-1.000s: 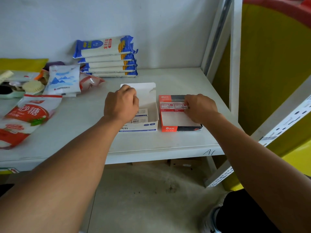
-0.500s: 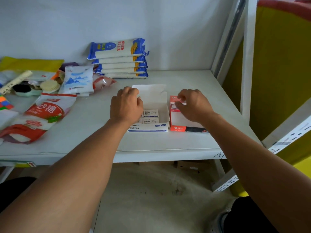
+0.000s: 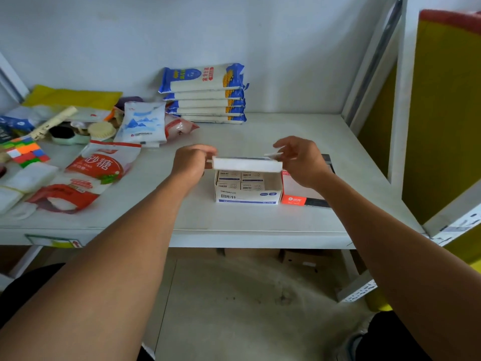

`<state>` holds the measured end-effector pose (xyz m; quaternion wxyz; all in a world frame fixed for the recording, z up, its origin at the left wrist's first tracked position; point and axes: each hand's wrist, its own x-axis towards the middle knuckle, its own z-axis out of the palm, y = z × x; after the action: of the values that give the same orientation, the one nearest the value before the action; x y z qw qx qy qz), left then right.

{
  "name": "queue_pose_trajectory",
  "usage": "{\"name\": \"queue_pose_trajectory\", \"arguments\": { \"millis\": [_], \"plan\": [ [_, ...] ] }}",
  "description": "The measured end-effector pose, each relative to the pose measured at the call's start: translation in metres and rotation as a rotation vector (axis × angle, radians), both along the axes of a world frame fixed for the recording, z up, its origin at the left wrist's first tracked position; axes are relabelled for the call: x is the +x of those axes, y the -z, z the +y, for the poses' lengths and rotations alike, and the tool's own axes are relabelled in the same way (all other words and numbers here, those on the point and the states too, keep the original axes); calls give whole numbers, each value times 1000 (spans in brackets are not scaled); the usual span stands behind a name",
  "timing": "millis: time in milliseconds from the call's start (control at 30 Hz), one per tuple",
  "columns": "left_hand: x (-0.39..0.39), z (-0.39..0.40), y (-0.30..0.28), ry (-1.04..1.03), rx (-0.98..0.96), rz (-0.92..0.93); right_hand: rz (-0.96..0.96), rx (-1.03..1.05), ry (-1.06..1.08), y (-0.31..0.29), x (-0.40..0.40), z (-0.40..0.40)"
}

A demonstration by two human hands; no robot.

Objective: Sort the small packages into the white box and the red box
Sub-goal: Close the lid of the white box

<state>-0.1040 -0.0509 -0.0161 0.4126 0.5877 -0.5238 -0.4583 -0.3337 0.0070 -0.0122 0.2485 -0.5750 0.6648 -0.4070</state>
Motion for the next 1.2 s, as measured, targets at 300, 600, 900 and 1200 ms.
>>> {"name": "queue_pose_trajectory", "arguments": {
  "millis": [300,600,900,1200],
  "plan": [
    [12,18,8,151,-182,-338,156,80,-94,-3,2,13],
    [2,19,14,147,-463,-561,81,111,-78,2,-2,16],
    [-4,19,16,87,-699,-793,104,179,-216,-5,1,27],
    [-1,24,17,200,-759,-1070,208,120,-205,0,1,26]
  ]
}}
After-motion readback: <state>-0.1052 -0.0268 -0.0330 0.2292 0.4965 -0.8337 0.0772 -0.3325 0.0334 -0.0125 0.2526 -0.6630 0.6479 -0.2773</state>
